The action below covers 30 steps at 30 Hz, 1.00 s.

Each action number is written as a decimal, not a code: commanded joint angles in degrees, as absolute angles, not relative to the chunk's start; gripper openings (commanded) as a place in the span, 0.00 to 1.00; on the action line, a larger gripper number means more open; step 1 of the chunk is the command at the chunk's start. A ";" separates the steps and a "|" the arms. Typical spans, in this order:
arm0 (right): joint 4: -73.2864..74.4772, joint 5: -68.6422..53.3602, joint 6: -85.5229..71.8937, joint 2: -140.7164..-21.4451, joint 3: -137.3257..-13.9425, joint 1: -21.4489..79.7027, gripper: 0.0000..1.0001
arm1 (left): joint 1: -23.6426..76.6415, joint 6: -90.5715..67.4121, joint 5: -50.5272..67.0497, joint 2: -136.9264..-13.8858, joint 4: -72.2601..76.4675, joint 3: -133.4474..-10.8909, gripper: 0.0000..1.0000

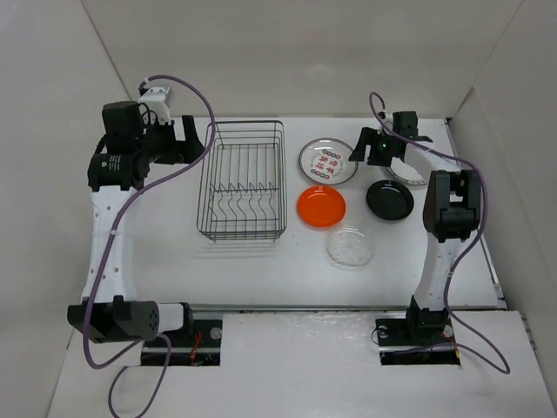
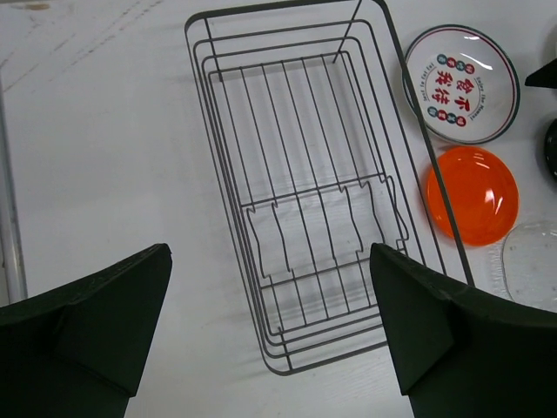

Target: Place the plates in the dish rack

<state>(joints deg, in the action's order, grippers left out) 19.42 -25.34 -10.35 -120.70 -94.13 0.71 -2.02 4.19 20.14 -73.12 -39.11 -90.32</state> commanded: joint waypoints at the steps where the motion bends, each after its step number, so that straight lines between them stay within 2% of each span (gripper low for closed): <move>1: 20.04 -24.79 -11.60 -122.68 -98.16 0.26 0.82 | -2.29 4.92 23.64 -73.91 -39.90 -93.34 0.95; 2: 20.04 -25.31 -12.21 -123.22 -98.17 0.26 0.82 | -2.29 4.92 23.64 -73.92 -39.90 -93.95 0.95; 3: 20.82 -25.31 -12.22 -123.22 -98.96 0.26 0.78 | -2.29 4.92 23.64 -74.44 -39.90 -93.96 0.95; 7: 22.67 -27.41 -13.54 -125.94 -101.42 0.88 0.76 | -2.29 4.40 23.64 -75.06 -40.43 -93.96 0.99; 10: 24.86 -28.91 -14.14 -128.75 -103.09 0.88 0.68 | -2.29 4.39 23.64 -75.59 -40.43 -93.96 0.99; 13: 24.87 -28.92 -15.55 -130.51 -103.71 1.41 0.66 | -2.29 4.39 23.64 -75.59 -40.43 -93.96 0.99; 17: 26.18 -28.92 -16.87 -132.01 -104.94 1.41 0.57 | -2.29 4.39 23.64 -75.59 -40.43 -93.96 0.99; 20: 26.19 -27.77 -20.38 -132.63 -105.47 0.18 0.39 | -2.29 4.39 23.03 -75.59 -40.95 -93.96 0.99; 21: 26.97 -27.77 -20.39 -132.63 -106.16 0.18 0.26 | -2.29 4.39 22.51 -75.59 -40.96 -93.96 0.99; 22: 26.98 -27.77 -21.26 -133.15 -106.17 0.18 0.21 | -2.29 4.39 22.50 -75.59 -40.96 -93.96 0.99; 23: 26.98 -27.25 -21.88 -133.15 -106.17 0.18 0.21 | -2.29 4.39 22.50 -75.06 -40.96 -93.96 0.99; 24: 27.50 -27.25 -21.88 -133.15 -106.78 0.18 0.14 | -2.29 4.39 22.50 -75.06 -40.96 -93.96 0.99; 28: 28.04 -27.25 -23.02 -134.29 -107.92 -0.35 0.00 | -2.29 4.92 21.97 -75.06 -40.96 -93.43 0.99; 30: 28.04 -26.38 -24.87 -133.60 -107.32 -0.88 0.00 | -2.29 4.92 21.97 -75.06 -40.43 -92.91 0.99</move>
<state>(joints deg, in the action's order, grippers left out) 26.63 -29.78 -23.57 -132.73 -106.21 0.01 -2.02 4.25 22.02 -76.07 -41.25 -91.66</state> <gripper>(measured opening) 0.046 0.990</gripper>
